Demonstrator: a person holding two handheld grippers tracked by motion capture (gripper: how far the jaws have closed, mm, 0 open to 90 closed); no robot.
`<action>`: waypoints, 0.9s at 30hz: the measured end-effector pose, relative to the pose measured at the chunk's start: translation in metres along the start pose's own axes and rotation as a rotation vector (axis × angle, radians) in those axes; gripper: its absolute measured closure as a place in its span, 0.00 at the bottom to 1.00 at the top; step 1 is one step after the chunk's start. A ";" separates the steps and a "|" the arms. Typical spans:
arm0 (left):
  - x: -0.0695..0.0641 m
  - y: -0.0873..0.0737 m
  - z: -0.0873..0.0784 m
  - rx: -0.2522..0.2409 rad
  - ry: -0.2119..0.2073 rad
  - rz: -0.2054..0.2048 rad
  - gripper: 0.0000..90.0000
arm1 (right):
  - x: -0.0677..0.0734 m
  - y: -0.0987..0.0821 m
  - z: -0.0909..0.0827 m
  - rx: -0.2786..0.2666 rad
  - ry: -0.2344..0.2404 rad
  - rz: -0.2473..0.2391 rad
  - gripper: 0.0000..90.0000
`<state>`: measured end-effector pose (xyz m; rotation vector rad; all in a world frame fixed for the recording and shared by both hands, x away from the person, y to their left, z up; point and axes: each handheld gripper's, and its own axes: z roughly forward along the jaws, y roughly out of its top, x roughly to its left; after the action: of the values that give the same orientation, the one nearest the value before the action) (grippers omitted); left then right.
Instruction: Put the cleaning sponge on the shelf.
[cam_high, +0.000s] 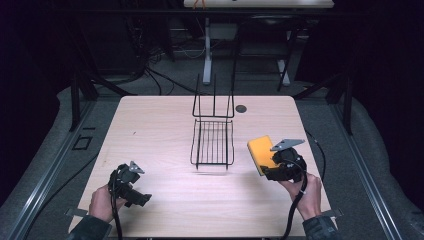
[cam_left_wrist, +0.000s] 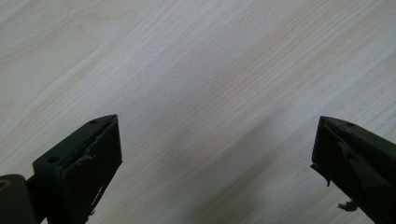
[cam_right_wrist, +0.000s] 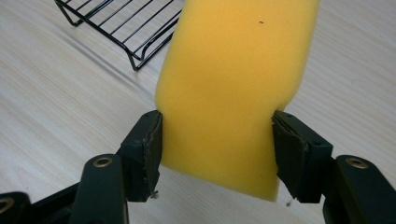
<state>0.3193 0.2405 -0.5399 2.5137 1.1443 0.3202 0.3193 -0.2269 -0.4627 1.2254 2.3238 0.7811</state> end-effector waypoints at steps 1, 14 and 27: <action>0.000 0.000 0.000 0.000 0.001 0.000 0.02 | 0.000 0.001 0.000 0.004 0.004 -0.003 0.43; 0.001 0.000 0.000 0.001 0.000 -0.003 0.02 | 0.000 0.012 0.005 -0.018 0.010 -0.006 0.43; 0.001 -0.001 0.000 0.000 -0.003 -0.001 0.02 | 0.007 0.026 0.010 -0.036 0.031 -0.026 0.43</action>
<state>0.3190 0.2416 -0.5398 2.5126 1.1440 0.3166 0.3371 -0.2067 -0.4543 1.1734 2.3354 0.8354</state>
